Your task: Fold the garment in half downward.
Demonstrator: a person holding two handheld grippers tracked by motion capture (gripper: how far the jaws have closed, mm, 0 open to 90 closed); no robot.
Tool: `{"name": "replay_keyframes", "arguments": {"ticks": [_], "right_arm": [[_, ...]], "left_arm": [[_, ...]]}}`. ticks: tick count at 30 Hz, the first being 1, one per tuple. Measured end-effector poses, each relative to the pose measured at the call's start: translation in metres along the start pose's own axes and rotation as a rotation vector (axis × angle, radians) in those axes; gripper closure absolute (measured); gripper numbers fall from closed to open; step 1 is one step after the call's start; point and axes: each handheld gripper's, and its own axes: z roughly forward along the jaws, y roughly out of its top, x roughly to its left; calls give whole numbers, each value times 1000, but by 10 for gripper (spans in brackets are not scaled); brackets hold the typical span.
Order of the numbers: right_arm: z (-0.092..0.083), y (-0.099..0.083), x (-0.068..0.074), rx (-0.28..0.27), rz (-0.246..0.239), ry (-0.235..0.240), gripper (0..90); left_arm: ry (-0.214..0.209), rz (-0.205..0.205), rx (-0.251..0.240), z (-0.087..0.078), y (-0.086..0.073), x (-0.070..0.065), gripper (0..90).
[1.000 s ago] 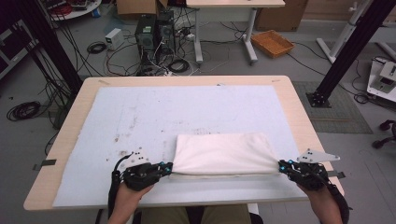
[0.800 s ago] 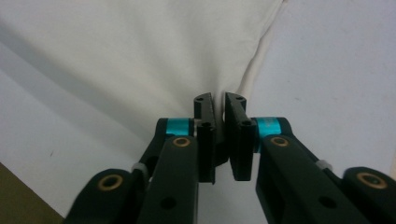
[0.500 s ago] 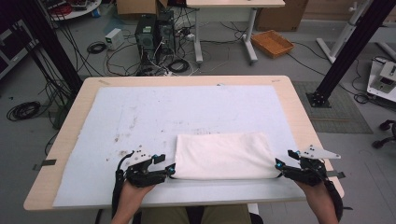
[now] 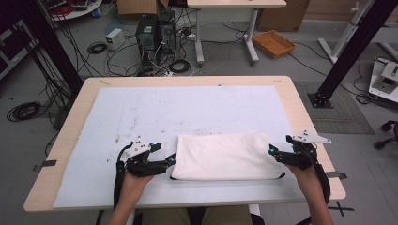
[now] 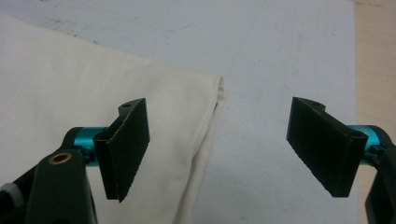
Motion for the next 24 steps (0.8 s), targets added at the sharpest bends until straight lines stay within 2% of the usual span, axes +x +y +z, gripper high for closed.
{"name": "replay_keyframes", "arguments": {"ticks": [2,8,11,24], "right_arm": [[2,1,1,13,-18,39,210],[-1,5,6,31,-40,84,210],[-1,7,8,47,-58,91,210],[-8,2,7,40,-36,89,210]], "left_arm": [[11,-2,-8,-3,-1,6,265],[21,-20,-27,-10,-1,14,265],[26,-23,-25,-11,-2,15,265],[21,-8,-14,-9,-2,13,265]]}}
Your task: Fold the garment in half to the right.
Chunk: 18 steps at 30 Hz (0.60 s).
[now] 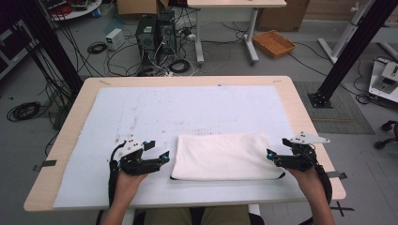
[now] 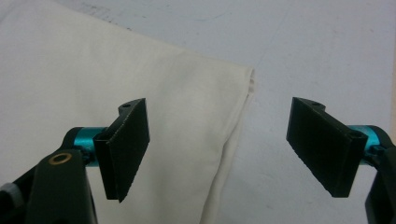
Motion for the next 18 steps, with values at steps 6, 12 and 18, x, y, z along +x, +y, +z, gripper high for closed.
{"name": "replay_keyframes", "arguments": {"ticks": [6,12,18], "right_arm": [[-1,1,3,-2,-10,0,210],[-2,-1,5,-14,-14,-2,210],[-5,-5,4,-21,-2,0,210]], "left_arm": [[-3,2,2,0,-1,-1,265],[-9,0,13,2,-2,-4,265],[-35,-1,27,7,-3,-14,265]]}}
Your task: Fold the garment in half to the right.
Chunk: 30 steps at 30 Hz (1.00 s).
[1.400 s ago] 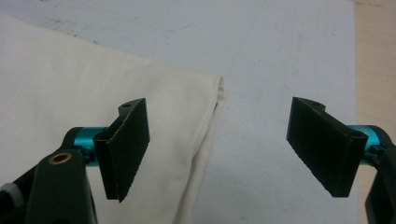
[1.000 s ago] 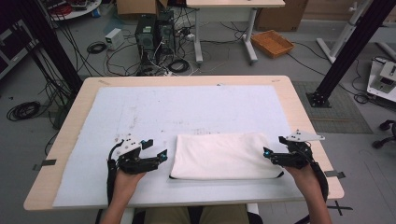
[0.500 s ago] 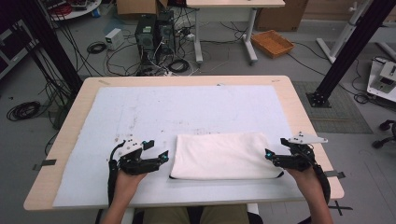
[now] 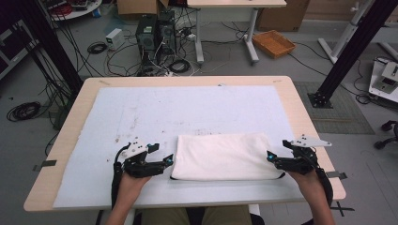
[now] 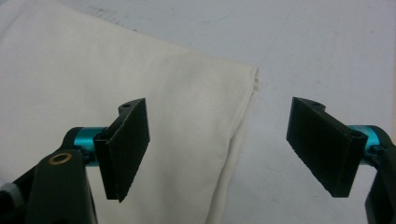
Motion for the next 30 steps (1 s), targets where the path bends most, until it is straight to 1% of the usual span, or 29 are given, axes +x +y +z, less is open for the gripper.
{"name": "replay_keyframes", "arguments": {"ticks": [2,3,6,8,10,12,13,15,16,17,19,20,21,22,23,24,25,26,27,28,30], "right_arm": [[-1,0,0,-5,-4,-5,210],[-1,0,0,-8,-4,-6,210],[2,0,2,-5,-6,0,210],[4,0,4,3,-17,6,210],[6,0,6,8,-24,9,210],[7,1,7,9,-25,10,210],[7,1,8,10,-24,9,210],[7,1,8,10,-28,13,210],[8,1,9,12,-29,12,210],[8,1,9,13,-31,14,210],[8,1,10,12,-39,15,210],[8,1,10,13,-40,16,210],[8,2,11,12,-42,18,210],[9,2,11,11,-45,20,210],[9,3,13,12,-45,23,210],[10,5,15,12,-48,27,210],[11,7,17,7,-59,30,210],[12,9,20,13,-58,28,210],[13,12,23,11,-65,36,210],[13,16,27,7,-81,39,210],[16,23,34,-1,-102,51,210]], "left_arm": [[5,4,16,2,-1,-5,265],[10,-3,22,4,-2,-8,265],[6,11,55,9,-7,-17,265],[30,15,80,11,-8,-22,265],[50,17,96,13,-9,-25,265],[72,14,130,15,-10,-26,265],[78,13,141,16,-11,-26,265],[88,-1,167,18,-12,-26,278],[92,0,185,19,-13,-26,287],[91,1,194,19,-13,-27,313],[99,7,208,20,-14,-30,323],[108,12,209,20,-15,-31,344],[108,20,213,20,-15,-32,404],[103,30,222,21,-16,-32,432],[99,44,233,22,-16,-32,490],[99,45,237,23,-18,-32,532],[110,53,235,23,-18,-34,538],[98,67,240,23,-18,-34,567],[97,67,240,23,-18,-34,601],[100,64,237,23,-18,-34,616],[95,72,240,23,-18,-33,653]]}}
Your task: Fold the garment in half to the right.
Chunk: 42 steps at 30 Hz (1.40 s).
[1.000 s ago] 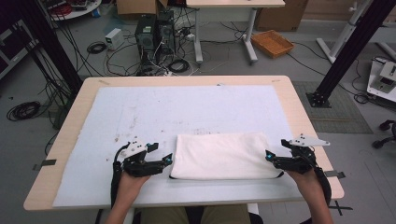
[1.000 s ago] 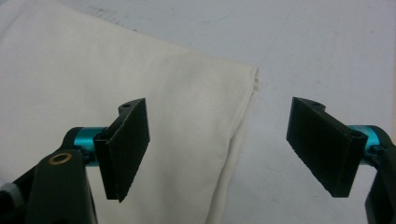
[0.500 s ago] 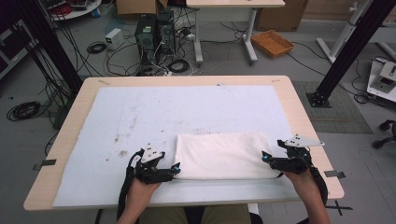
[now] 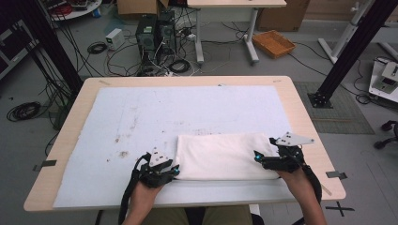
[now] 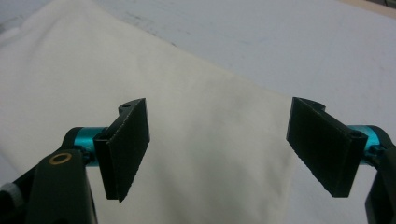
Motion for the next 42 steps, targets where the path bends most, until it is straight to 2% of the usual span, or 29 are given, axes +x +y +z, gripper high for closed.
{"name": "replay_keyframes", "arguments": {"ticks": [2,4,7,17,22,27,29,33,36,38,40,42], "right_arm": [[4,9,6,-6,-13,16,210],[12,18,11,-10,-20,37,210],[27,36,19,16,-33,90,210],[77,108,43,38,-88,204,210],[115,133,57,106,-131,229,211],[156,141,78,200,-172,248,220],[172,141,88,239,-188,251,248],[198,139,109,306,-237,300,332],[211,137,121,335,-277,305,448],[216,137,124,343,-302,313,528],[219,137,124,349,-295,341,617],[219,137,125,353,-307,363,697]], "left_arm": [[-21,-4,-2,0,0,1,699],[-53,-28,-5,0,0,4,747],[-79,-43,-3,0,0,6,811],[-86,-92,-4,-1,0,6,853],[-86,-100,-7,-1,0,6,854],[-93,-102,-5,-1,-1,7,854],[-94,-106,-8,-1,-1,7,854],[-97,-104,-5,-2,-1,7,854],[-97,-108,-6,-2,-1,7,854],[-97,-106,-7,-2,-1,7,855],[-98,-102,-9,-2,-1,6,856],[-99,-98,-14,-3,-1,6,857]]}}
